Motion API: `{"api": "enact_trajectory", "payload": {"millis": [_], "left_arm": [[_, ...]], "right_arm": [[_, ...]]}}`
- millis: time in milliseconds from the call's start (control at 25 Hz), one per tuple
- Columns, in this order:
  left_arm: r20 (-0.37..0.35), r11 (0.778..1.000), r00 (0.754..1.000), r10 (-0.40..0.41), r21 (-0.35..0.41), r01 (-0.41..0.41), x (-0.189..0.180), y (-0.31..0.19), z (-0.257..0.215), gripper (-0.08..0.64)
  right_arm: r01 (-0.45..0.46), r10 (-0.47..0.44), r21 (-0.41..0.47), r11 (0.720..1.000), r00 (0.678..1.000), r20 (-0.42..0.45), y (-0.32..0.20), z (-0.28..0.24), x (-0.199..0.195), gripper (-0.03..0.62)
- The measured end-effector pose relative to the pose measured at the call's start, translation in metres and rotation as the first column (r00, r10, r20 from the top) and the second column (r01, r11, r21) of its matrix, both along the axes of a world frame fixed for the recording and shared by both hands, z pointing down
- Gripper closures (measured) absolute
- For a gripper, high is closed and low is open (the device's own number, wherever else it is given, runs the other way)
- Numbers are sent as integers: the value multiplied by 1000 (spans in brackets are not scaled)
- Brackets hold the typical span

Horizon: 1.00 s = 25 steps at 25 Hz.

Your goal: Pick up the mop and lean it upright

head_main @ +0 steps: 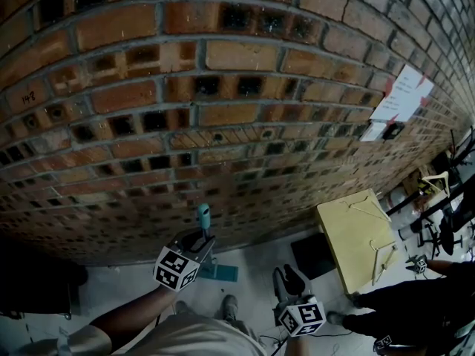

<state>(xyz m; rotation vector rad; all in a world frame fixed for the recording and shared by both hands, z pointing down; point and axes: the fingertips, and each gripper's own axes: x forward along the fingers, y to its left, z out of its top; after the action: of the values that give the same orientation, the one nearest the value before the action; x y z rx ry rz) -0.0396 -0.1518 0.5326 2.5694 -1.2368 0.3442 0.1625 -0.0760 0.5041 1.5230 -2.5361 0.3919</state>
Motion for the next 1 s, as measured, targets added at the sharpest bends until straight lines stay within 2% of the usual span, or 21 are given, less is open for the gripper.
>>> {"api": "enact_trajectory", "payload": {"millis": [600, 1000], "left_arm": [[27, 999, 999, -35, -34, 36, -14, -2, 26, 436], [25, 994, 997, -67, -84, 69, -25, -8, 52, 436]], "right_arm": [[4, -4, -11, 1000, 1000, -1, 0, 4, -2, 482], [25, -25, -32, 999, 1000, -6, -2, 13, -9, 482]]}}
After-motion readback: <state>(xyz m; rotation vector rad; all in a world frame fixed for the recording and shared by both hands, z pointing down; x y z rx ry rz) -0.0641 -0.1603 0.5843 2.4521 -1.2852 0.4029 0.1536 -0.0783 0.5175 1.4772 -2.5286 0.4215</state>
